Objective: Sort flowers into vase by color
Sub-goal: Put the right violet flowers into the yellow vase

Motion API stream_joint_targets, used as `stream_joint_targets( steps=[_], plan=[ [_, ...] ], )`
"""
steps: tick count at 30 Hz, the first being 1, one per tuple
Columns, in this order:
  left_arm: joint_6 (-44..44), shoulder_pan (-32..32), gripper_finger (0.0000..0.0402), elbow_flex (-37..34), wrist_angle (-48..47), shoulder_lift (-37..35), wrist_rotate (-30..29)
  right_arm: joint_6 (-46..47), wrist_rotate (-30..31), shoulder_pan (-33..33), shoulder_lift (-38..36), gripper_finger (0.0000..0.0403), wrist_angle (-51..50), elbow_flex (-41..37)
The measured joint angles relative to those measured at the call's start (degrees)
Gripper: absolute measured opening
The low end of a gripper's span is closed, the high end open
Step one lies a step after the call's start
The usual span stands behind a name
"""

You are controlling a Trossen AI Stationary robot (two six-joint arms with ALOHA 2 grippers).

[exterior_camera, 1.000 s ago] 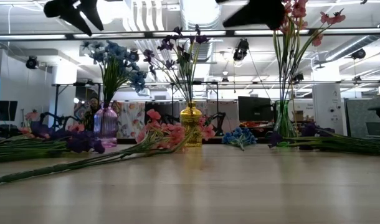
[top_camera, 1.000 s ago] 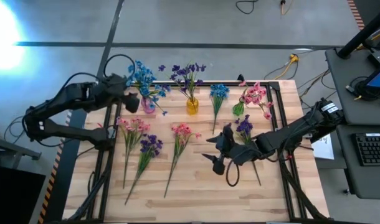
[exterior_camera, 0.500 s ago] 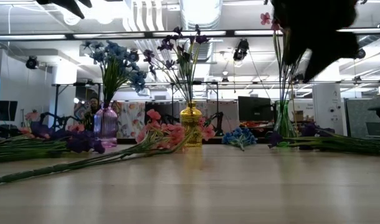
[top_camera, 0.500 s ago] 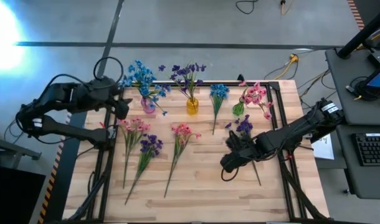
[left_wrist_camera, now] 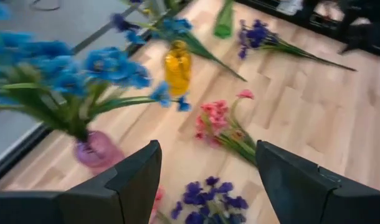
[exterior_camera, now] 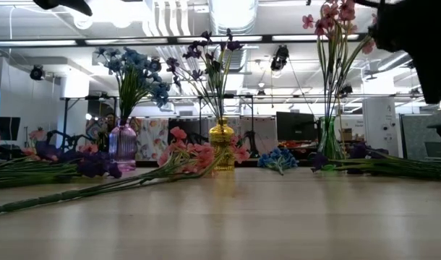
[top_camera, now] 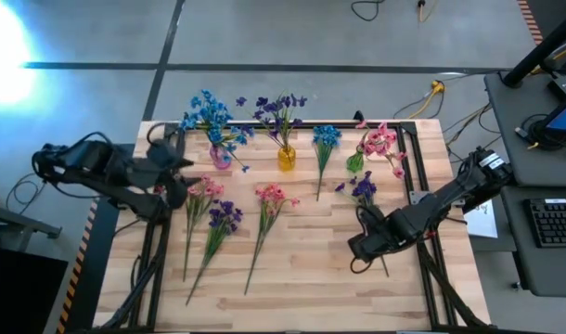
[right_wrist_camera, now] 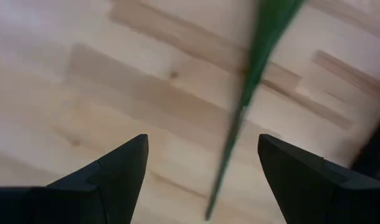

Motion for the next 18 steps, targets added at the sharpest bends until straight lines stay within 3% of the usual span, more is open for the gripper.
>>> stream_joint_targets(
  steps=[10,18],
  plan=[
    [-4.8,-9.8,0.0243,-6.5,6.3,0.8,-1.8,2.6,5.1,-3.5,0.1,0.0282,0.4,-9.8],
    [-12.6,-20.1,0.0233,-8.7,7.1,1.9,-1.8,-5.1,6.1,-10.4,0.1,0.0255,10.4,-19.2]
  ],
)
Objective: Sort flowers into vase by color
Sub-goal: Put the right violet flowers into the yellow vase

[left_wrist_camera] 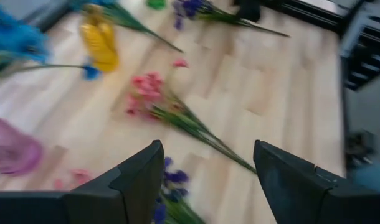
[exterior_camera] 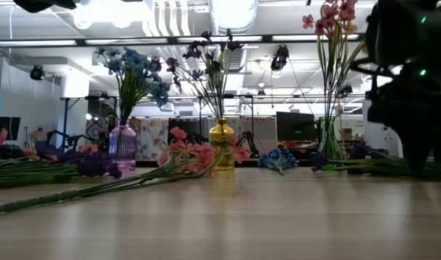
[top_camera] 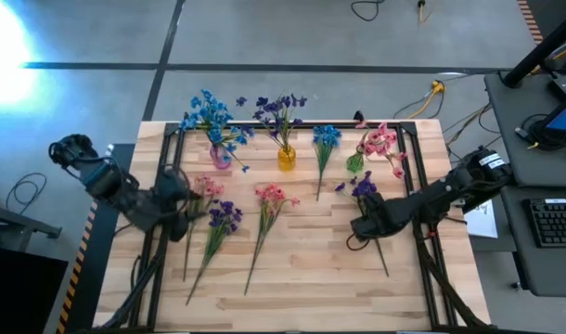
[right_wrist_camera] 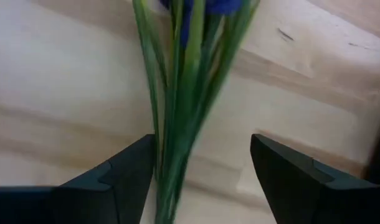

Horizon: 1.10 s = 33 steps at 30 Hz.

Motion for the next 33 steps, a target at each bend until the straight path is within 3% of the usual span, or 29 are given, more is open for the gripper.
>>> stream_joint_targets(
  steps=[7,12,17,20,26,29,33],
  plan=[
    [-0.7,-11.7,0.0230,-3.6,10.3,2.8,-1.6,-4.0,-0.1,-3.0,-0.2,0.0197,8.2,-4.2],
    [-0.6,-17.0,0.0230,-5.3,15.6,7.1,-6.6,-4.1,-0.3,-3.0,-0.2,0.0108,9.6,-5.0],
    [-0.6,-18.0,0.0230,-6.0,20.4,12.9,-8.8,-7.8,-3.3,-3.0,-0.2,0.0023,12.1,-5.5],
    [-0.6,-17.9,0.0230,-5.9,23.1,16.7,-9.3,-12.9,-4.2,-3.1,-0.1,0.0020,13.3,-5.5],
    [-1.7,-18.1,0.0230,-5.5,26.4,22.9,-10.5,-14.2,-6.2,-1.8,-0.4,0.0013,12.9,-4.1],
    [-3.2,-18.0,0.0230,-5.5,26.8,25.6,-10.5,-15.3,-10.5,1.0,-1.3,0.0013,13.5,-0.6],
    [-3.5,-18.0,0.0230,-5.5,27.5,29.8,-10.5,-19.3,-9.1,3.7,-3.3,0.0013,13.5,6.1]
  ],
)
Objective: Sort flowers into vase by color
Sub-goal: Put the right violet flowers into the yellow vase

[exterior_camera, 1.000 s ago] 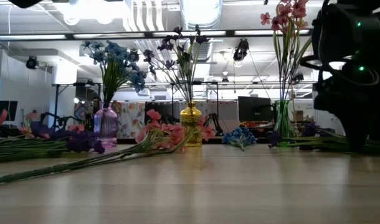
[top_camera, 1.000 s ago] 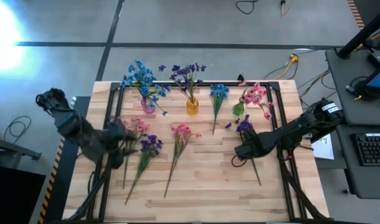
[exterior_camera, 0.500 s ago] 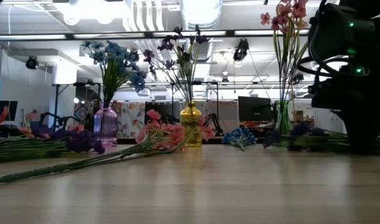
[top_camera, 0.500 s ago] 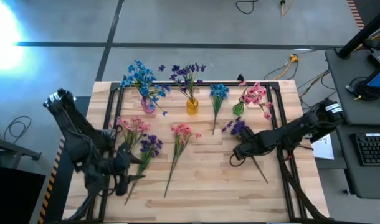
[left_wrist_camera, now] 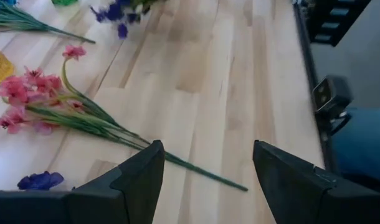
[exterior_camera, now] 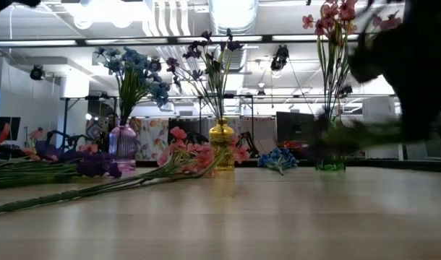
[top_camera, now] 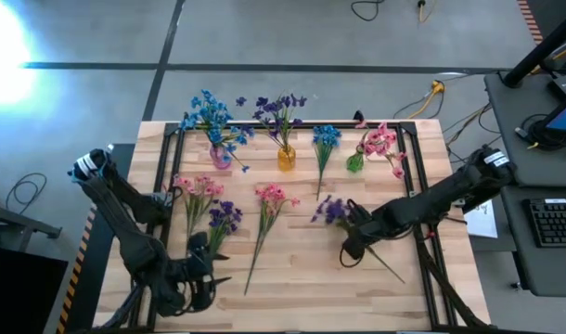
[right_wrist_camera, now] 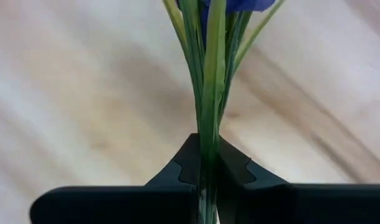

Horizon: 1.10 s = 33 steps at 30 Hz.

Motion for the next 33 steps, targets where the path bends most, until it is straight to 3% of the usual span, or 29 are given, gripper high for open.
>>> stream_joint_targets(
  steps=[3,8,14,23,29,33],
  plan=[
    [0.0,0.3,0.0230,0.0,0.3,2.5,-0.1,-2.5,3.9,1.2,-1.0,0.0013,0.4,5.4],
    [0.0,2.0,0.0230,0.0,1.2,5.4,-3.3,-15.0,20.0,1.1,-1.5,0.0013,5.0,13.8],
    [1.9,3.7,0.0230,-0.4,1.5,6.3,-6.0,-37.2,32.3,-2.0,-1.5,0.0013,23.1,17.1],
    [2.4,6.8,0.0230,-1.5,4.0,7.5,-12.8,-67.4,33.1,-13.7,-0.3,0.0013,74.7,6.2],
    [2.5,8.5,0.0230,-1.5,4.6,9.1,-13.0,-74.6,32.6,-22.3,6.5,0.0013,108.6,-1.7],
    [1.7,8.8,0.0230,-1.5,5.5,9.6,-13.0,-74.7,29.0,-26.0,9.9,0.0013,115.4,-2.4]
  ],
)
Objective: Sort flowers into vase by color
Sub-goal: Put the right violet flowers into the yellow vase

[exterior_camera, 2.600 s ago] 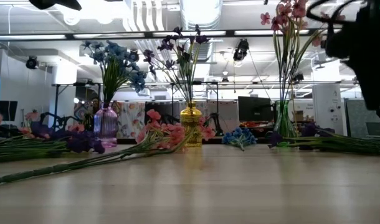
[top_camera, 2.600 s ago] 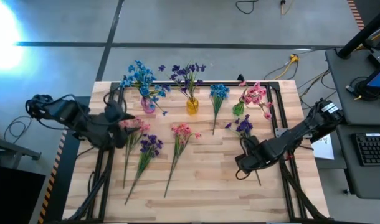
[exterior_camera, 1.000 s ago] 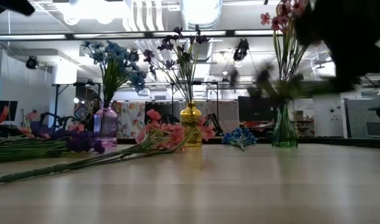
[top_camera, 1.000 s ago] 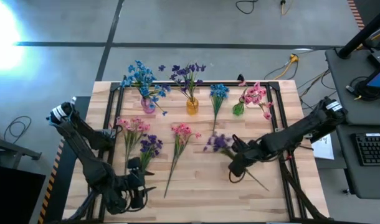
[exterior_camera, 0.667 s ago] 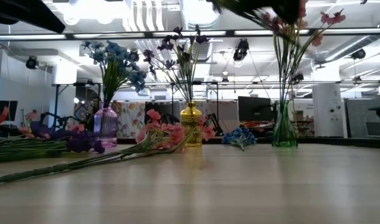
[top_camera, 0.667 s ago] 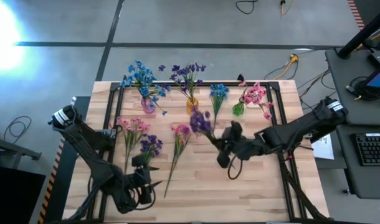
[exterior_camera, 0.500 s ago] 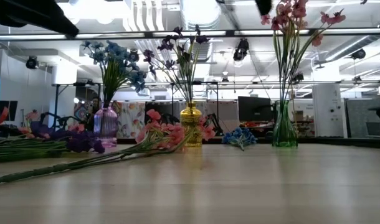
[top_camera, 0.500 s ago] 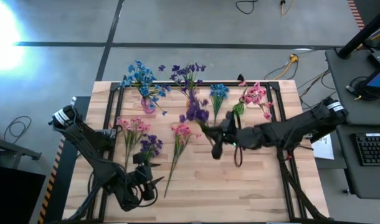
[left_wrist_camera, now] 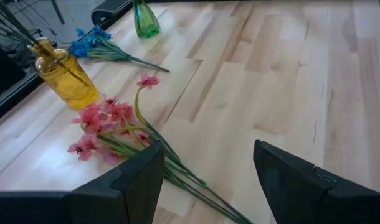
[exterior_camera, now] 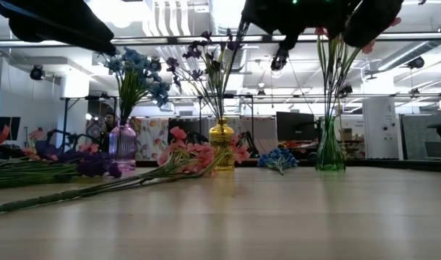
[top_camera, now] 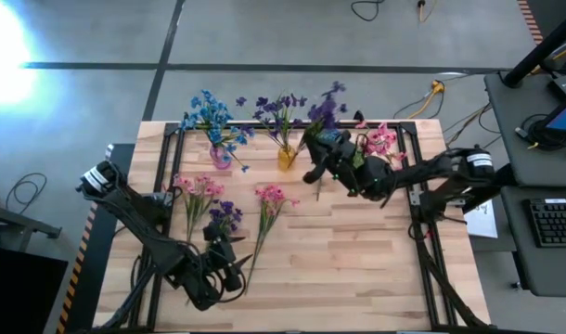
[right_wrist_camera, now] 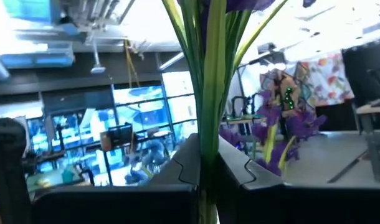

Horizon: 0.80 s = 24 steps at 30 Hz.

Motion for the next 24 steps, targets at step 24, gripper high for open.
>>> stream_joint_targets(
  steps=[24],
  plan=[
    [-1.8,0.3,0.0230,0.2,1.4,0.2,-3.5,-11.2,4.0,-0.8,4.2,0.0013,-5.0,8.3]
  ],
)
